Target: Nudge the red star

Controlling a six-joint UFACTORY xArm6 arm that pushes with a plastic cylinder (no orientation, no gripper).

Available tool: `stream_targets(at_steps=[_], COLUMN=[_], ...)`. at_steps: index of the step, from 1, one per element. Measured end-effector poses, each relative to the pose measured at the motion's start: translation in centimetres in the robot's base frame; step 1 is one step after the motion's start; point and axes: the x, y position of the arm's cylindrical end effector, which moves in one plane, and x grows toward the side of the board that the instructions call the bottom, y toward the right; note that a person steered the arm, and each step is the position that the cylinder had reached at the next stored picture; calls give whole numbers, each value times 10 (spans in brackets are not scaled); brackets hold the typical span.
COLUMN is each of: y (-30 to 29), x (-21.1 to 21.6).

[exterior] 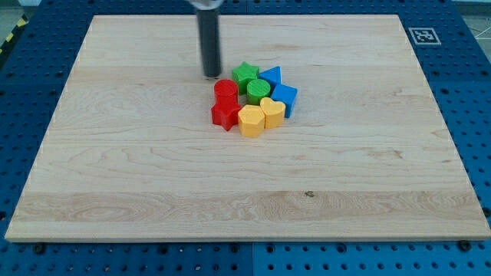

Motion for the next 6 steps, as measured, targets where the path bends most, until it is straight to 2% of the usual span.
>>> stream_targets(at_steps=[1,3,4,6], y=[-41,-43,-37,16], x=[9,61,91,110])
